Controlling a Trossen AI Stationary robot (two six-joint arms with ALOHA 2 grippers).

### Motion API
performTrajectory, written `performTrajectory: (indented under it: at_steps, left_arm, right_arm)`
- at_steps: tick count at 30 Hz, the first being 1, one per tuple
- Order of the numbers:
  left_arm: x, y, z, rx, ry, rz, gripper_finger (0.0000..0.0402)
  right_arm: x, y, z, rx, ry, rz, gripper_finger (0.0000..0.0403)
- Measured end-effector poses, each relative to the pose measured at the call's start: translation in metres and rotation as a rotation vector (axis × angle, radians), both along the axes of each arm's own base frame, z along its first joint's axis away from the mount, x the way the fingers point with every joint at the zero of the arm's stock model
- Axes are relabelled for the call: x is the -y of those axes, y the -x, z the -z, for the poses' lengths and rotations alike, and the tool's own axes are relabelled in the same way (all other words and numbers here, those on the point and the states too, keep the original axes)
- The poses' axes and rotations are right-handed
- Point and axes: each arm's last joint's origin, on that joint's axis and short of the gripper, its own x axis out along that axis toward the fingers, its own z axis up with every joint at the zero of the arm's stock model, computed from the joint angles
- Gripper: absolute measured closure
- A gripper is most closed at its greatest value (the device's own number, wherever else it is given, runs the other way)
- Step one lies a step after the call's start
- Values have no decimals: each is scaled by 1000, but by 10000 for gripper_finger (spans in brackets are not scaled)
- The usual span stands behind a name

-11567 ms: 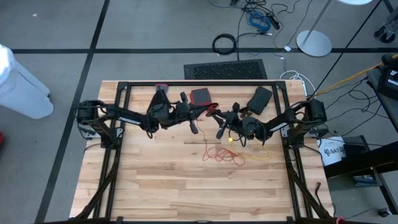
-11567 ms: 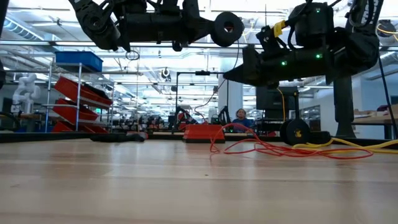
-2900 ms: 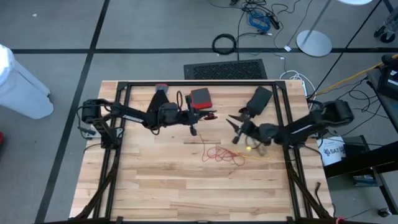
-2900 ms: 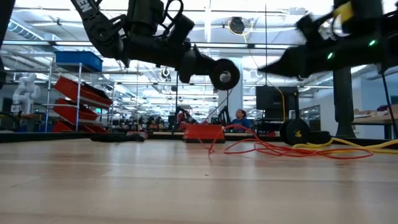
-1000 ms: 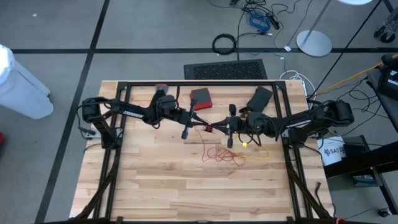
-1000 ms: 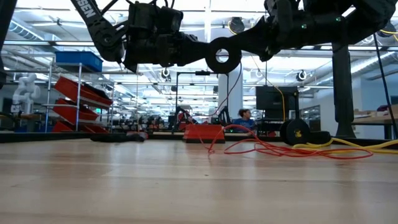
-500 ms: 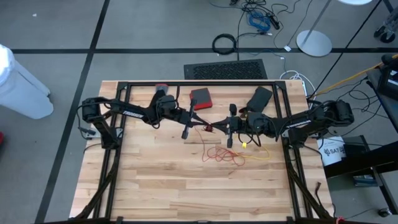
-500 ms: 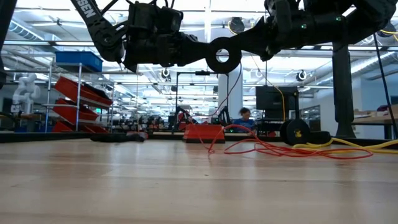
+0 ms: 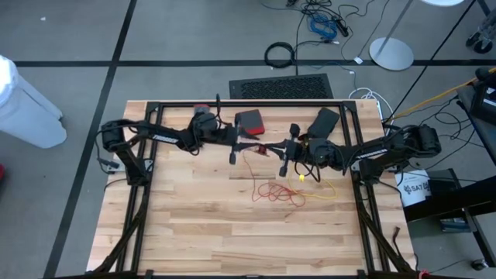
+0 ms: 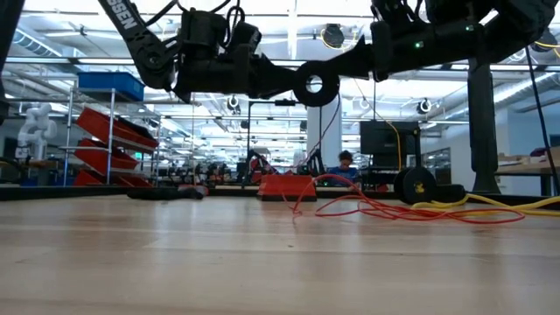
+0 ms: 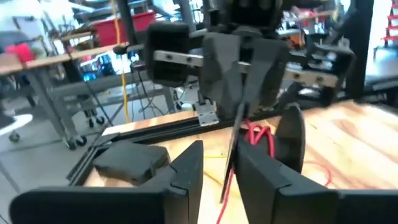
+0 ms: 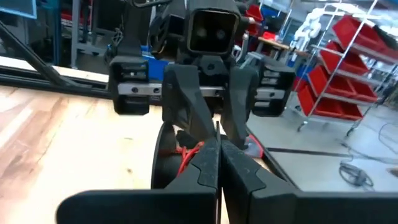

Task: Coil cords
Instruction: Coil the red wire onto the spool

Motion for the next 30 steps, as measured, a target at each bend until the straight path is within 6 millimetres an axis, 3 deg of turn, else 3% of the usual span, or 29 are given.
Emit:
performTrajectory:
  at_steps: [6, 17, 25, 30]
  left_arm:
    - [-18, 11, -12, 10, 91, -60, 295]
    - [-45, 23, -11, -3, 177, -163, 294]
    - [-44, 24, 11, -197, 179, -168, 294]
    - [-32, 16, 21, -226, 195, -73, 294]
  right_arm:
    - [-3, 1, -4, 19, 38, 21, 402]
    - [-5, 10, -18, 40, 76, 8, 402]
    - [-1, 12, -25, 92, 112, 27, 402]
    - [2, 12, -23, 70, 108, 13, 403]
